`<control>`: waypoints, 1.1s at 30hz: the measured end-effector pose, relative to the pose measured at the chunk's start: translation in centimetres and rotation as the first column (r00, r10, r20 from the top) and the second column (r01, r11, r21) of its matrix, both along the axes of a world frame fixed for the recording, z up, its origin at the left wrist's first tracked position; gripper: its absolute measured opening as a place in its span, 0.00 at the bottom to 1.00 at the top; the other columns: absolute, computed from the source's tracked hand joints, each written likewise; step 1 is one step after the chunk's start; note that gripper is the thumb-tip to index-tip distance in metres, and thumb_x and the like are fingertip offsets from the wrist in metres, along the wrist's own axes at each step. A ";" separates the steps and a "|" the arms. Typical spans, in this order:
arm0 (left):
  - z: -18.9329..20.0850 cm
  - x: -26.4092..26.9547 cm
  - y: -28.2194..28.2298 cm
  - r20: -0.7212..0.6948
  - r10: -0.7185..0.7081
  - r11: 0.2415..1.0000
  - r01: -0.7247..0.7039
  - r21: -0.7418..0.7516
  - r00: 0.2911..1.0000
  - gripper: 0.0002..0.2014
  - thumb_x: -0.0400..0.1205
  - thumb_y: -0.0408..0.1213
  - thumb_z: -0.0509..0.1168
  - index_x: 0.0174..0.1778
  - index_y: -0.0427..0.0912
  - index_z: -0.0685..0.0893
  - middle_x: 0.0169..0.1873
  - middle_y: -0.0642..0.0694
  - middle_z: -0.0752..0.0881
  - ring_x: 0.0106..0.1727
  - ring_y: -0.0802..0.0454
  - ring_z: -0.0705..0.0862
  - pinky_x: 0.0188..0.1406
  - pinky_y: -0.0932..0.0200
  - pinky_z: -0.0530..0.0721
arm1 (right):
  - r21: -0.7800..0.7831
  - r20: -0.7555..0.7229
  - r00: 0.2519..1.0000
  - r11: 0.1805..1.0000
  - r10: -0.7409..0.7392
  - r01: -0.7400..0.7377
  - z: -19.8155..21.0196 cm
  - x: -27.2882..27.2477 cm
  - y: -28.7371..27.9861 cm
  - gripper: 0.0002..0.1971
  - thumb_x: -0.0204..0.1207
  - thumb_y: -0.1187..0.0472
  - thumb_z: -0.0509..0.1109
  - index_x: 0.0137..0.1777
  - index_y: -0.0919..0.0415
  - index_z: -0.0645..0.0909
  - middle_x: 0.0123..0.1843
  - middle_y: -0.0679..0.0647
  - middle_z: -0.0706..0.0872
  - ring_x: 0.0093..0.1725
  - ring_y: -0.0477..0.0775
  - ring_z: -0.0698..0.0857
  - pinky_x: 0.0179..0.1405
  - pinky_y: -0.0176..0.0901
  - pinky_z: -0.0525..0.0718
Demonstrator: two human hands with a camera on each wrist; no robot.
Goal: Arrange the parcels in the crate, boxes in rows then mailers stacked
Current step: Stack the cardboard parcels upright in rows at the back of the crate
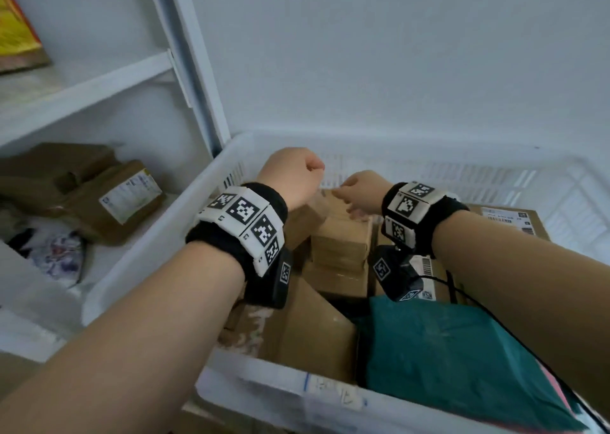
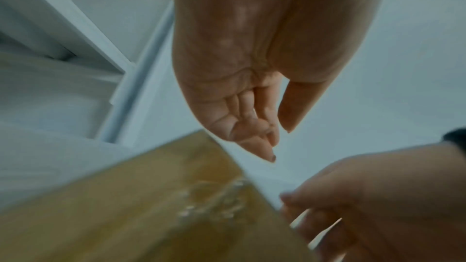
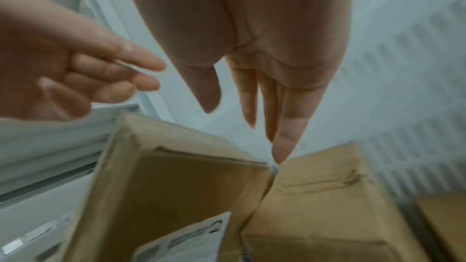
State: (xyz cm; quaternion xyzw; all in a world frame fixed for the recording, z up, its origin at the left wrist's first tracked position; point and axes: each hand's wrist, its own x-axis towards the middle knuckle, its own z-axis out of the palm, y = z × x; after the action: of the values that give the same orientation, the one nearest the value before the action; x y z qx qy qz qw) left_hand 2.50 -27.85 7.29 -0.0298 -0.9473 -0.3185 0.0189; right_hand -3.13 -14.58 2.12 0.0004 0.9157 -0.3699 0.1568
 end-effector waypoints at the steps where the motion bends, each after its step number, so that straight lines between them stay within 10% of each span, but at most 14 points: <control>1: -0.2 0.3 -1.3 -0.015 0.041 0.999 -0.041 -0.019 0.999 0.16 0.85 0.35 0.57 0.65 0.43 0.83 0.65 0.47 0.84 0.65 0.49 0.82 0.68 0.54 0.78 | -0.025 0.001 1.000 1.000 -0.003 0.003 0.2 0.5 -1.1 0.26 0.80 0.48 0.63 0.69 0.69 0.77 0.63 0.63 0.83 0.51 0.58 0.85 0.46 0.51 0.90; 7: -2.1 1.6 -6.5 -0.014 0.242 0.969 -0.242 -0.052 0.970 0.25 0.80 0.45 0.64 0.73 0.46 0.71 0.69 0.42 0.70 0.64 0.42 0.80 0.69 0.46 0.78 | -0.092 0.090 0.995 0.995 -0.033 0.042 0.5 2.6 -5.8 0.48 0.68 0.27 0.61 0.78 0.63 0.66 0.78 0.61 0.70 0.73 0.65 0.73 0.66 0.61 0.80; 12: -3.4 2.1 -8.8 0.089 0.329 0.939 -0.315 -0.138 0.940 0.43 0.70 0.58 0.71 0.78 0.45 0.63 0.71 0.39 0.66 0.73 0.38 0.70 0.71 0.49 0.71 | -0.312 0.192 0.968 0.926 -0.159 0.214 1.1 3.9 -8.3 0.40 0.75 0.35 0.63 0.79 0.60 0.63 0.77 0.62 0.70 0.72 0.68 0.73 0.60 0.58 0.85; 17: -4.4 2.1 -9.8 0.205 0.217 0.962 -0.244 0.119 0.954 0.58 0.62 0.59 0.78 0.81 0.51 0.49 0.75 0.43 0.69 0.75 0.42 0.71 0.72 0.44 0.75 | -0.500 0.314 0.941 0.820 -0.130 0.280 0.6 4.8 -10.0 0.34 0.78 0.42 0.63 0.80 0.58 0.62 0.80 0.63 0.67 0.77 0.66 0.70 0.70 0.61 0.77; 33: 2.1 1.3 -8.8 0.107 0.356 0.833 -0.367 0.414 0.928 0.57 0.62 0.66 0.73 0.81 0.54 0.51 0.75 0.39 0.61 0.75 0.36 0.70 0.67 0.44 0.75 | -0.689 0.013 0.995 0.721 -0.094 0.077 6.4 6.4 -8.5 0.25 0.86 0.46 0.51 0.78 0.57 0.69 0.78 0.49 0.73 0.76 0.55 0.72 0.76 0.55 0.71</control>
State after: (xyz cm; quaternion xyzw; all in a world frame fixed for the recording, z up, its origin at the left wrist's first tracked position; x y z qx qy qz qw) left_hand 3.84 -36.69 9.36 0.1587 -0.8428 -0.5091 0.0728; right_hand 3.30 -23.06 8.56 -0.0197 0.7142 -0.6897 0.1179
